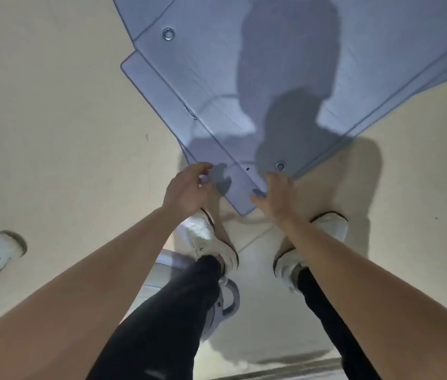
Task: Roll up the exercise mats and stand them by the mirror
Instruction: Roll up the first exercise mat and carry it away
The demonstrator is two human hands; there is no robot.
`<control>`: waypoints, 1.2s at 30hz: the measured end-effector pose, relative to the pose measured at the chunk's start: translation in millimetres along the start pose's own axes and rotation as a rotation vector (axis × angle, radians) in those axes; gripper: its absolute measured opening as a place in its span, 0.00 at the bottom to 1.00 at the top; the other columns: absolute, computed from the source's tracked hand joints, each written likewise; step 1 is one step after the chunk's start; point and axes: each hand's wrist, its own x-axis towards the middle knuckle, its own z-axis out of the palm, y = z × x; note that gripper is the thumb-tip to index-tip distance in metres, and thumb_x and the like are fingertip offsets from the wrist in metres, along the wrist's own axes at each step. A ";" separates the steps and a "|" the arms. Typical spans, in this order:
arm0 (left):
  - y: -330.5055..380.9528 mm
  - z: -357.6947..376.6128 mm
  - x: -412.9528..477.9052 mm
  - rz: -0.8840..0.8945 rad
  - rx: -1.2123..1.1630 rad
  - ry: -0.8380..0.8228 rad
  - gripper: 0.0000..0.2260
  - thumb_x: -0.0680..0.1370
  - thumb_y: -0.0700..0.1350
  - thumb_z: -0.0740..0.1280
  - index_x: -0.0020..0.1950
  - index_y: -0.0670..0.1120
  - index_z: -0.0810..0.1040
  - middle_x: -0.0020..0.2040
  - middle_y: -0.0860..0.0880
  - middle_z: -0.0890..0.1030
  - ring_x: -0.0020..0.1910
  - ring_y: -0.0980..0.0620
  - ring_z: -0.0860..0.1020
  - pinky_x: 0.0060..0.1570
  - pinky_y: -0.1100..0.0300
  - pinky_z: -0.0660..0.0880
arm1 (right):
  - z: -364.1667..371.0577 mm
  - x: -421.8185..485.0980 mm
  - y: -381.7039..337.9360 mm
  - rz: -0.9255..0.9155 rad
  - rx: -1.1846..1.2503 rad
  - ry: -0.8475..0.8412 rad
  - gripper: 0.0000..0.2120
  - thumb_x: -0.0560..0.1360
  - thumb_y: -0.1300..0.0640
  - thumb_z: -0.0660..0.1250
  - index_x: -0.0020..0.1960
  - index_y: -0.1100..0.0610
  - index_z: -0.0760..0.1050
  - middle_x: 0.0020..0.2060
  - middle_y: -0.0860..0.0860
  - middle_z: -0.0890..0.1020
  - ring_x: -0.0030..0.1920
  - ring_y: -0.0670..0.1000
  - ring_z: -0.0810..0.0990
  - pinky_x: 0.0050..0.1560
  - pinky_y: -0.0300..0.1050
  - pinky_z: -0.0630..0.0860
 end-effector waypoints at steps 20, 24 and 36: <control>73.3 24.8 71.6 0.445 0.731 0.106 0.29 0.72 0.48 0.75 0.72 0.46 0.74 0.63 0.40 0.77 0.63 0.37 0.74 0.59 0.43 0.73 | -49.0 22.9 69.8 -0.269 -0.090 0.308 0.17 0.69 0.75 0.72 0.56 0.65 0.79 0.43 0.61 0.81 0.32 0.64 0.80 0.30 0.53 0.79; 137.0 15.7 59.4 0.592 0.882 0.196 0.13 0.75 0.52 0.74 0.57 0.49 0.83 0.58 0.41 0.78 0.57 0.37 0.74 0.56 0.44 0.72 | -118.9 -26.6 135.4 -0.234 -0.068 0.328 0.06 0.79 0.65 0.68 0.56 0.62 0.80 0.45 0.59 0.83 0.34 0.65 0.82 0.33 0.54 0.78; 285.5 165.9 19.7 0.436 0.658 -0.063 0.17 0.84 0.59 0.60 0.53 0.48 0.79 0.49 0.48 0.83 0.50 0.40 0.81 0.40 0.52 0.71 | -260.8 -88.4 368.4 0.088 -0.104 0.366 0.11 0.84 0.57 0.59 0.55 0.60 0.79 0.50 0.59 0.84 0.50 0.64 0.81 0.51 0.56 0.69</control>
